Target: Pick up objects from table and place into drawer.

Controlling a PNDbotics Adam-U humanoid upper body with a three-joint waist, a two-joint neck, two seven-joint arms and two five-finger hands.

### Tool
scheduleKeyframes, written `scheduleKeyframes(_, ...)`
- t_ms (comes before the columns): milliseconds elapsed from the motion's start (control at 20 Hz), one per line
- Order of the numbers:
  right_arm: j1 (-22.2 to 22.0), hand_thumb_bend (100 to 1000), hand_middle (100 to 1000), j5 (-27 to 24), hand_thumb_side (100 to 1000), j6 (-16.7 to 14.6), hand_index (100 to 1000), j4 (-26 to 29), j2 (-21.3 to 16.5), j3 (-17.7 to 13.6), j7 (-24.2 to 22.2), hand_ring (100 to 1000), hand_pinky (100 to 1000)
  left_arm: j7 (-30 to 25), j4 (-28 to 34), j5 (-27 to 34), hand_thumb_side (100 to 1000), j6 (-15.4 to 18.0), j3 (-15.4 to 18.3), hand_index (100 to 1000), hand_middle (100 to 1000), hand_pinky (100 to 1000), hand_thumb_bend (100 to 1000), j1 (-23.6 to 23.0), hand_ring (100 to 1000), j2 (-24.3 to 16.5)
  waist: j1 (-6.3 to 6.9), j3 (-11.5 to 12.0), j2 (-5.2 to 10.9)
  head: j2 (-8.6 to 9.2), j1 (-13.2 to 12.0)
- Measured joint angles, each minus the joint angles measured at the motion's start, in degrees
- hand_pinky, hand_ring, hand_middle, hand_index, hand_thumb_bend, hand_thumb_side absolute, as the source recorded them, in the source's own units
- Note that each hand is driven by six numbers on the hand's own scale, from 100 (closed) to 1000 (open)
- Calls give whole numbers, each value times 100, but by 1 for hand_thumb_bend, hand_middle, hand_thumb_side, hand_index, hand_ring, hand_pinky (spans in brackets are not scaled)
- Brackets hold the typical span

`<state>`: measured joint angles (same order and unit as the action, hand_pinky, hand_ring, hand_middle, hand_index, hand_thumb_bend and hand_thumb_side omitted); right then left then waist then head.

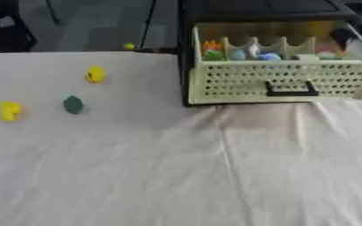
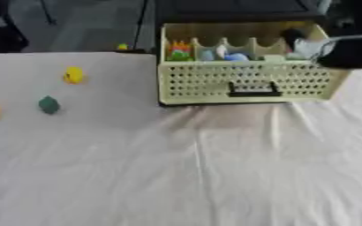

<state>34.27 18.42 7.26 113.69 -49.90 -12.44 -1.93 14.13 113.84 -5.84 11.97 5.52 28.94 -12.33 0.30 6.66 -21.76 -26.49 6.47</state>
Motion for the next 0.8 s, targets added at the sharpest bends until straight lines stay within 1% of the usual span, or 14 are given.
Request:
scheduleKeyframes(50,-4,292,100,-214,478,-103,858,0,67,-77,517,173,199,20,0,-9,914,11,1,836,824,523,100,0,669,-39,12,-2,0,-15,-46)
scheduleKeyframes(150,-45,272,163,-598,558,-433,846,0,187,-173,1558,254,258,74,0,-39,893,29,3,852,846,527,100,0,676,-147,39,-3,0,-41,-127)
scheduleKeyframes(200,-90,262,187,-738,576,-631,845,0,242,-189,2015,276,276,103,0,-61,890,40,4,856,851,528,100,0,679,-217,54,-7,0,-56,-167)
scheduleKeyframes(250,-143,203,317,-832,644,-837,855,0,291,-193,2424,392,368,134,0,-91,868,44,4,874,866,529,145,0,688,-297,67,-7,1,-61,-208)
scheduleKeyframes(300,-192,192,370,-910,658,-1049,854,0,341,-192,2784,430,403,167,0,-133,862,40,5,884,875,531,172,-1,696,-391,79,-8,4,-63,-255)
scheduleKeyframes(400,-286,173,419,-1005,644,-1492,837,0,429,-157,3370,462,418,233,0,-262,852,-8,9,898,888,532,211,-22,706,-619,104,-10,27,-81,-358)
scheduleKeyframes(450,-335,143,430,-1015,611,-1711,820,0,463,-134,3614,471,413,275,0,-350,839,-50,13,912,896,534,241,-32,710,-755,112,-10,42,-100,-404)
scheduleKeyframes(500,-388,140,430,-1015,608,-1937,818,0,500,-121,3839,471,411,330,0,-456,839,-106,16,914,898,534,244,-58,711,-907,121,-11,54,-113,-447)
scheduleKeyframes(550,-442,115,429,-1002,574,-2162,808,0,538,-103,4057,468,401,399,0,-574,830,-177,23,930,906,536,258,-91,713,-1081,133,-12,63,-120,-490)
scheduleKeyframes(600,-493,100,432,-984,606,-2358,805,0,572,-92,4243,468,394,471,0,-692,820,-256,29,945,909,537,225,-129,709,-1256,144,-14,72,-141,-522)
scheduleKeyframes(650,-543,100,438,-952,544,-2548,806,0,609,-83,4418,469,388,540,0,-829,822,-351,29,969,909,540,320,-169,707,-1446,160,-22,88,-163,-549)
scheduleKeyframes(700,-592,100,439,-920,537,-2712,806,0,642,-74,4575,469,386,593,0,-977,824,-462,28,973,909,540,332,-220,707,-1644,174,-35,113,-170,-568)
scheduleKeyframes(750,-644,100,439,-881,533,-2841,805,0,670,-67,4706,466,384,624,0,-1131,796,-588,27,983,913,544,337,-277,710,-1850,182,-42,141,-195,-584)
scheduleKeyframes(800,-692,100,438,-832,518,-2932,804,0,704,-61,4814,465,384,625,0,-1288,833,-735,17,982,913,545,362,-351,710,-2067,187,-54,163,-215,-590)
